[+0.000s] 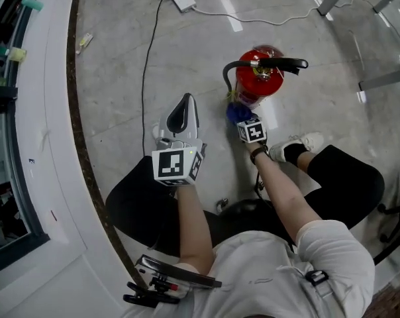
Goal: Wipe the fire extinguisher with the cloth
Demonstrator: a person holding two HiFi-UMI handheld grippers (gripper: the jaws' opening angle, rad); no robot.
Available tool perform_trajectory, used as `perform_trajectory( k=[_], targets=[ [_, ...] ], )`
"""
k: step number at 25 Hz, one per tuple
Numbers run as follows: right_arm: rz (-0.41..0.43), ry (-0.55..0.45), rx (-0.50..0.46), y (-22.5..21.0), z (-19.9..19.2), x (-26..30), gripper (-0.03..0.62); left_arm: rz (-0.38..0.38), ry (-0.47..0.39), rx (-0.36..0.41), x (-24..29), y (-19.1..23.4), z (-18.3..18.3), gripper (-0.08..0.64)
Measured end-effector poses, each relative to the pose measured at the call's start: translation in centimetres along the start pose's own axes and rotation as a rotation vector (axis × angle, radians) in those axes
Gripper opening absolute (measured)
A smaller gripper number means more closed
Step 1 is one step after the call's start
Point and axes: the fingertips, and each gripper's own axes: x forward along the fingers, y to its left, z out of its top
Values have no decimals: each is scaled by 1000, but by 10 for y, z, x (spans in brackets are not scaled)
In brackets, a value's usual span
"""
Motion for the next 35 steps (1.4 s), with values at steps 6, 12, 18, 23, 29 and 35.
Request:
perform_trajectory(
  k=[6, 12, 18, 23, 29, 35],
  targets=[
    [226, -454, 43, 89, 126, -177, 106, -5, -97, -30, 17, -12, 52, -2],
    [423, -619, 308, 99, 229, -276, 103, -41, -122, -60, 9, -34, 59, -2],
    [330, -586, 180, 86, 208, -246, 95, -39, -123, -28, -6, -37, 62, -2],
    [194, -316, 337, 31, 92, -133, 94, -28, -107, -32, -9, -28, 56, -2],
    [97, -16, 412, -27, -3, -17, 95, -36, -38, -11, 1, -25, 31, -2],
    [133, 181, 466, -53, -43, 31, 97, -34, 3, 1, 26, -16, 19, -2]
  ],
)
